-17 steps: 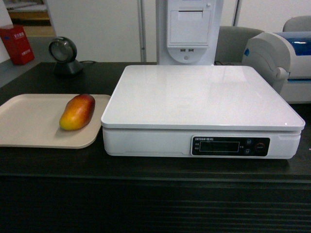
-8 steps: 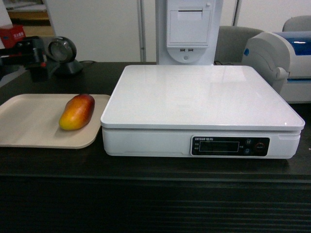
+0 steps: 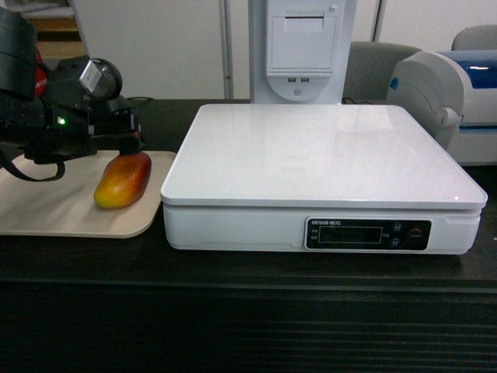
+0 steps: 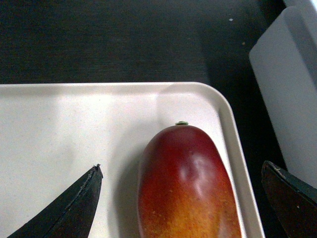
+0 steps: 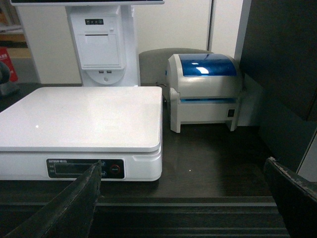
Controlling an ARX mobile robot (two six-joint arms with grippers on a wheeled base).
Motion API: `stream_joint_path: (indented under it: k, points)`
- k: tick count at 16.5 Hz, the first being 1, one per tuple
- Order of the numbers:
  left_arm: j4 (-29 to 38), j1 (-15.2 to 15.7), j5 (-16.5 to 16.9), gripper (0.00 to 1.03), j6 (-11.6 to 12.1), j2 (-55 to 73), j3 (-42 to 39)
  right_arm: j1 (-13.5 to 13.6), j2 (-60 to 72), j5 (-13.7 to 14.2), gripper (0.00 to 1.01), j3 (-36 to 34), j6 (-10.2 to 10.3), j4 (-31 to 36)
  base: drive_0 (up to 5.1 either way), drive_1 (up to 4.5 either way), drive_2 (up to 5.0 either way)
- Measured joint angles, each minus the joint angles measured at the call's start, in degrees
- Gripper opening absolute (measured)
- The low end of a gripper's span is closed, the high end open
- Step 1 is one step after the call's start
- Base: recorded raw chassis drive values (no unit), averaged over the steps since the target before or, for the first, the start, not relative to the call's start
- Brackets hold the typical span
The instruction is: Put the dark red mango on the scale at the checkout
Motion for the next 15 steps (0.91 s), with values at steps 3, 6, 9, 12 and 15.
stream_joint_path:
  k: [3,6,9,12,15]
  points:
    - [-4.7,0.0,0.3,0.98,-0.2,2.8,3.3,0.0,0.0,0.0,0.98,0.0,0.0,0.0,0.0,0.00,0.0]
    - [-7.2,0.2,0.5,0.98,-0.1,5.3,5.0,0.0,0.0,0.0,0.98,0.0,0.0,0.0,0.0,0.00,0.0]
    - [-9.6,-0.2,-0.2,0.98,3.1,6.7,5.7,0.0,0.0,0.0,0.98,0.0,0.0,0.0,0.0,0.00,0.0]
    - [-10.8,-0.8,-2.5,0.98,8.6,6.9,6.1,0.0,0.0,0.0,0.98,0.0,0.0,0.0,0.0,0.00,0.0]
    - [-10.1,-1.0,-2.9,0.70,10.6,7.0,5.9,0.0,0.0,0.0,0.98,0.0,0.0,0.0,0.0,0.00,0.0]
